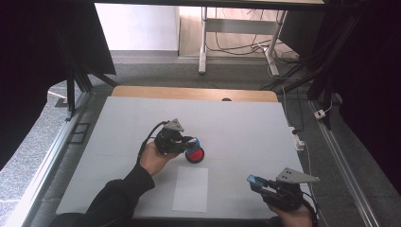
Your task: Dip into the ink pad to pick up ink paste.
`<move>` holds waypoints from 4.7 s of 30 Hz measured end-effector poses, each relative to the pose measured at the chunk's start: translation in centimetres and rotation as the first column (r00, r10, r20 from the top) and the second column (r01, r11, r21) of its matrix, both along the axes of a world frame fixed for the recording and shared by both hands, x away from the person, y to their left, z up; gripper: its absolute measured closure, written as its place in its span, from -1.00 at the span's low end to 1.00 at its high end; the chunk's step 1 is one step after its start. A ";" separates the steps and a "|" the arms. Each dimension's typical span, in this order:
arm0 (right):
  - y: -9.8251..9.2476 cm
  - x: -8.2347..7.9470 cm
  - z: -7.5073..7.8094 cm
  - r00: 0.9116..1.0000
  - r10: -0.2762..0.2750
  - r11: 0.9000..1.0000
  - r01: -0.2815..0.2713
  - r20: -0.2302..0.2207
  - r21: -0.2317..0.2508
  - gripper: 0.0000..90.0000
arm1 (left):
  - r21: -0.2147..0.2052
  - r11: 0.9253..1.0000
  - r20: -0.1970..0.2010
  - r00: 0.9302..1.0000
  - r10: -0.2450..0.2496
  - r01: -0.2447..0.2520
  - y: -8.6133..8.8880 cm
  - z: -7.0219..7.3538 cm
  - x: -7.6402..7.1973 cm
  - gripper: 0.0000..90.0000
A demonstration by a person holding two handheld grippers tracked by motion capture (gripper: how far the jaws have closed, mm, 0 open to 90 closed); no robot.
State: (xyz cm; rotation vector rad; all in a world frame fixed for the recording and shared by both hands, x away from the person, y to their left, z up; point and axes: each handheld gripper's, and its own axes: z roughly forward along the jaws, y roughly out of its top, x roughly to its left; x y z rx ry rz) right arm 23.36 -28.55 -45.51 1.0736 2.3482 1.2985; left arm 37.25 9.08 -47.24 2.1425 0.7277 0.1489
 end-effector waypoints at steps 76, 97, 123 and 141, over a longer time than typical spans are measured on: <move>0.3 0.2 -0.1 1.000 0.005 1.000 -0.005 -0.016 -0.018 0.52 | 0.045 0.998 0.042 0.998 0.044 -0.046 -1.2 -0.8 0.4 0.56; 0.3 0.2 -0.1 1.000 0.009 1.000 -0.010 -0.017 -0.019 0.52 | 0.083 0.996 0.013 1.000 0.012 -0.013 -2.1 -1.7 -0.1 0.56; 0.3 0.2 -0.1 1.000 0.012 1.000 -0.013 -0.021 -0.027 0.52 | 0.131 0.991 0.006 1.000 0.016 -0.016 -2.7 -2.1 -0.1 0.57; 0.3 0.2 -0.1 1.000 0.008 1.000 -0.009 -0.022 -0.027 0.52 | 0.130 0.991 0.021 1.000 0.012 -0.015 -2.6 -2.2 -0.3 0.57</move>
